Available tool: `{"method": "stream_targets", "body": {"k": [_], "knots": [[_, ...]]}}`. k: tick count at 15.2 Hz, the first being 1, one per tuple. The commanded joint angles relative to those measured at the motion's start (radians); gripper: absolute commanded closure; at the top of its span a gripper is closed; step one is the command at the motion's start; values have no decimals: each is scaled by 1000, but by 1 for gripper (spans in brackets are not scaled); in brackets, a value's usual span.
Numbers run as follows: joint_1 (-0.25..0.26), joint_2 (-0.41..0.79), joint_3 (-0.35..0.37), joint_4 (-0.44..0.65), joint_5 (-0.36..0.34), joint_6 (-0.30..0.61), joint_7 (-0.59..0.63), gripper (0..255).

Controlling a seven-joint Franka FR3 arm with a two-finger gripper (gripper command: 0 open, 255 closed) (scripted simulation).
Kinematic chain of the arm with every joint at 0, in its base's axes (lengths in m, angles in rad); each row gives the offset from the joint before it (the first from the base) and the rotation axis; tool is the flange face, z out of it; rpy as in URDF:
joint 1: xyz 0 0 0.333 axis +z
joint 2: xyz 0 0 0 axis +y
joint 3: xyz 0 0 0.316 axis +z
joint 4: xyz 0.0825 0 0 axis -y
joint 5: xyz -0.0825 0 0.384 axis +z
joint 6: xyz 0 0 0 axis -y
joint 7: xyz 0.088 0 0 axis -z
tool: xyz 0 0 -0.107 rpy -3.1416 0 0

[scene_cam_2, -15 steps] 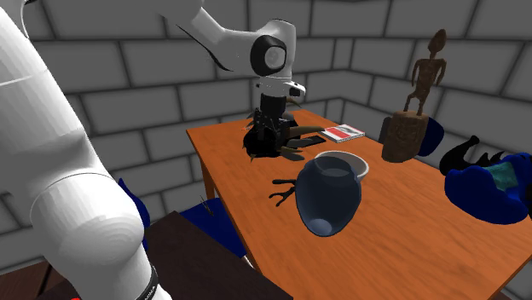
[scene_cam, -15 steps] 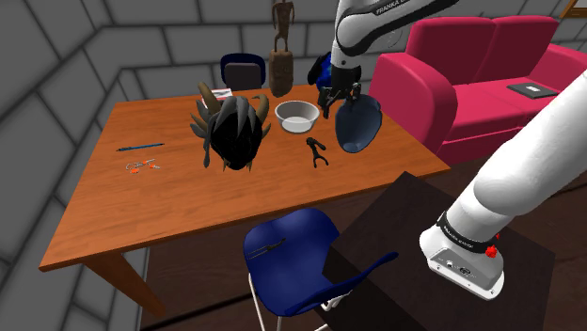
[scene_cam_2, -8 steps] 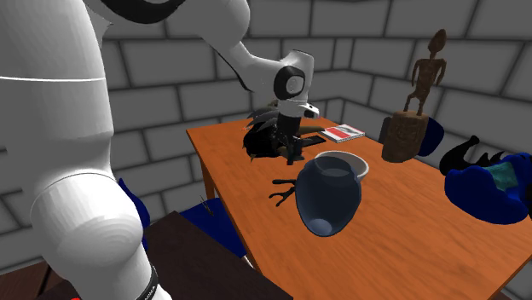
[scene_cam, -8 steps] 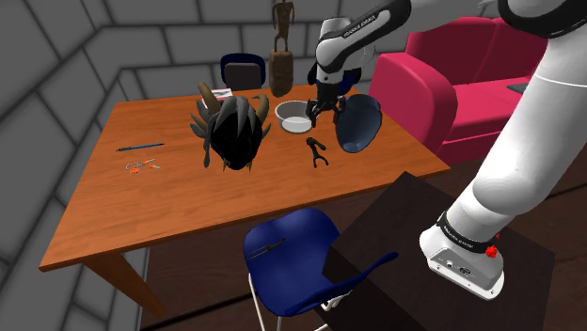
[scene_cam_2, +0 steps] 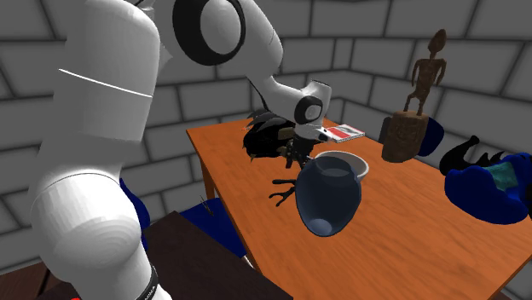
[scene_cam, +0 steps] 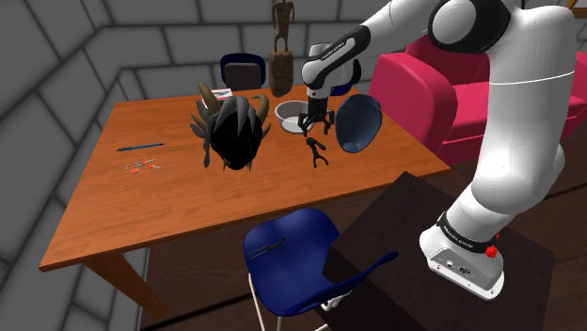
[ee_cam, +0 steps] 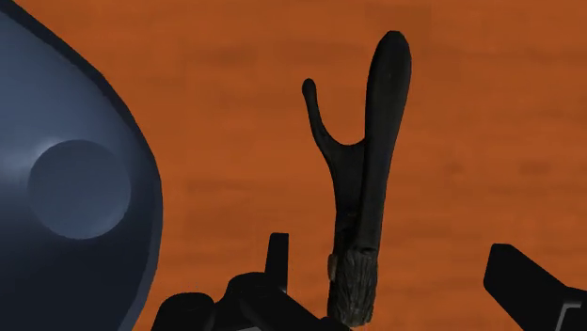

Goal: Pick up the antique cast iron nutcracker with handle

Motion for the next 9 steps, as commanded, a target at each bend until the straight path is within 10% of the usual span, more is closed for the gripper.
{"method": "stream_targets", "body": {"k": [1,9], "knots": [[-3,48,-1,29,5,12,2,0],[-4,109,1,28,10,74,-6,0]]}}
